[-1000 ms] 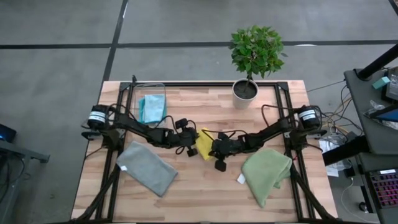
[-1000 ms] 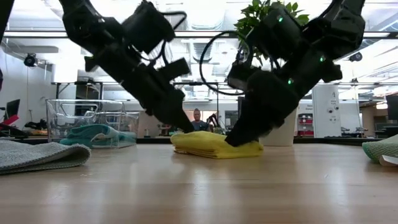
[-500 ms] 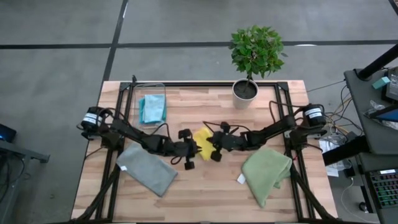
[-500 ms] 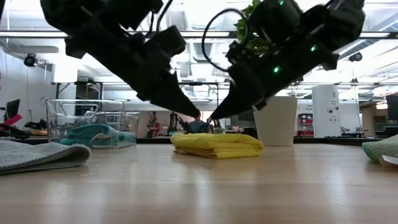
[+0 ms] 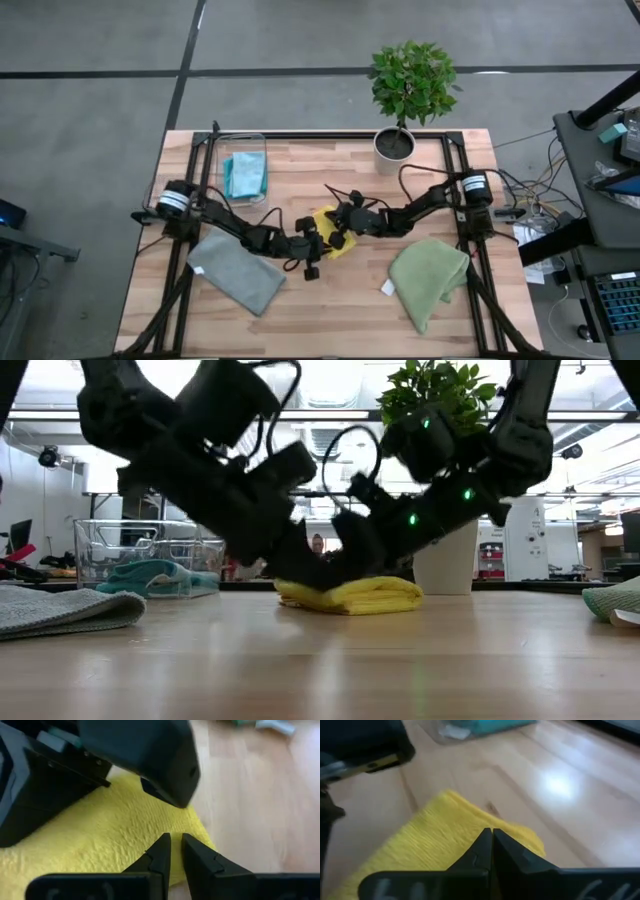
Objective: Fold microfiber towels
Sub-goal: Stack the folded yellow microfiber towel on top of the light blue microfiber towel on the bin
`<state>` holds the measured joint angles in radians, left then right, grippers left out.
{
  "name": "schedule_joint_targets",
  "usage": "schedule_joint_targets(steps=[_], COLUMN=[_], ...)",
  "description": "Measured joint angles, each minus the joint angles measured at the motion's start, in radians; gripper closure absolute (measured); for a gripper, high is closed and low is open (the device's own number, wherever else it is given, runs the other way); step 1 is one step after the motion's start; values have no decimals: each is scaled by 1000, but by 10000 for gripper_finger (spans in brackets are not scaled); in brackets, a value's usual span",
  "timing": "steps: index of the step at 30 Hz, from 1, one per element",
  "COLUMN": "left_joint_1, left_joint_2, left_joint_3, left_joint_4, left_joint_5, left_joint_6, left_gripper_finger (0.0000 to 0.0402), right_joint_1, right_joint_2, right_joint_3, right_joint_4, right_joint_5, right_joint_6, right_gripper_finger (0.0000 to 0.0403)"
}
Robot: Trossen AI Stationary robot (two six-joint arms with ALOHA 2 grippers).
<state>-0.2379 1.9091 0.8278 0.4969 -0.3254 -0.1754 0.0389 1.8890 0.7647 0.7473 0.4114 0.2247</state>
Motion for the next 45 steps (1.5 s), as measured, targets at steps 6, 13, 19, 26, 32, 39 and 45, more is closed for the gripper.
schedule_joint_targets(steps=[6, 13, 19, 26, 32, 39, 45], left_joint_1=[0, 0, 0, -1, 7, 75, 185], left_joint_2=[47, 29, 4, -73, -173, -287, -292], left_joint_3=[5, 3, -1, -2, -3, 6, 16], left_joint_4=[22, -3, -27, -116, -220, -290, -303], left_joint_5=[51, 60, 75, 75, 73, 68, 66], left_joint_6=[-54, -51, -51, -50, -59, -107, -109], left_gripper_finger=[369, 369, 369, 369, 360, 288, 197], right_joint_1=[-10, -11, 14, 46, 70, 70, 70], right_joint_2=[57, 15, -94, -247, -363, -484, -554], right_joint_3=[1, 0, -1, -4, -51, -151, -240], right_joint_4=[12, -21, -54, -242, -319, -313, -273], right_joint_5=[0, -1, 1, 2, 4, 11, 11], right_joint_6=[31, 22, -20, -35, -71, -107, -112], right_gripper_finger=[394, 394, 394, 394, 394, 394, 394])
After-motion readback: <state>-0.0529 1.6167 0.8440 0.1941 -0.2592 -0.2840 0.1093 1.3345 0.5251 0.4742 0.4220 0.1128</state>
